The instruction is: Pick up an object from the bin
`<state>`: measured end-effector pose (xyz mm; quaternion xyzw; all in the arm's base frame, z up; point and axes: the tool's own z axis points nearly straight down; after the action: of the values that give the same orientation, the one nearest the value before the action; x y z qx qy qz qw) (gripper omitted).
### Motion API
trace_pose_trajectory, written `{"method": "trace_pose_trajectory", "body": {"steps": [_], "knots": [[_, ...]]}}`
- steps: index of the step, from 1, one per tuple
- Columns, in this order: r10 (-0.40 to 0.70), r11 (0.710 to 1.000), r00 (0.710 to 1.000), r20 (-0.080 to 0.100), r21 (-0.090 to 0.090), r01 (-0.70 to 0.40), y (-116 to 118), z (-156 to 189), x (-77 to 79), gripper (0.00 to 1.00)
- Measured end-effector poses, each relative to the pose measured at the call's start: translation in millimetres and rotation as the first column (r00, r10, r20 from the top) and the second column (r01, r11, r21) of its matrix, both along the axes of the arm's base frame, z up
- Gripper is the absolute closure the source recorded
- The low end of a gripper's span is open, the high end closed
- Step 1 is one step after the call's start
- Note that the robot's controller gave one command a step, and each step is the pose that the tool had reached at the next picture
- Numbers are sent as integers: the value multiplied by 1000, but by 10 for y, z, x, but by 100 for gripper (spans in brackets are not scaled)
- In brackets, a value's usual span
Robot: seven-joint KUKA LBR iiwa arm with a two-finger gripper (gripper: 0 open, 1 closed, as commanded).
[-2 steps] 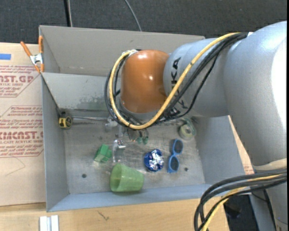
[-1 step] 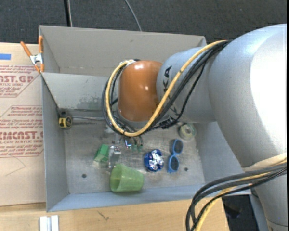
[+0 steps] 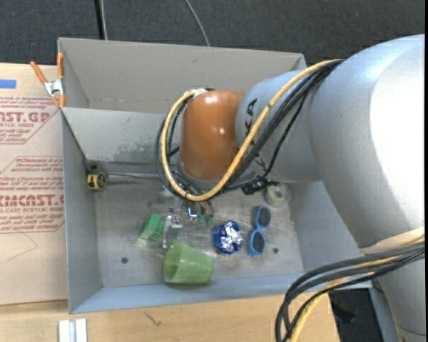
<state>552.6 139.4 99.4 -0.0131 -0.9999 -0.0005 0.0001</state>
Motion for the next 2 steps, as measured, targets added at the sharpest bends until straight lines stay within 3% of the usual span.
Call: {"method": "trace_pose_trajectory", "body": {"steps": [1,2], "knots": [[35,999,999,9,0,-35,61,-267,32,0],[-45,999,999,15,3,45,78,-254,-30,0]]}}
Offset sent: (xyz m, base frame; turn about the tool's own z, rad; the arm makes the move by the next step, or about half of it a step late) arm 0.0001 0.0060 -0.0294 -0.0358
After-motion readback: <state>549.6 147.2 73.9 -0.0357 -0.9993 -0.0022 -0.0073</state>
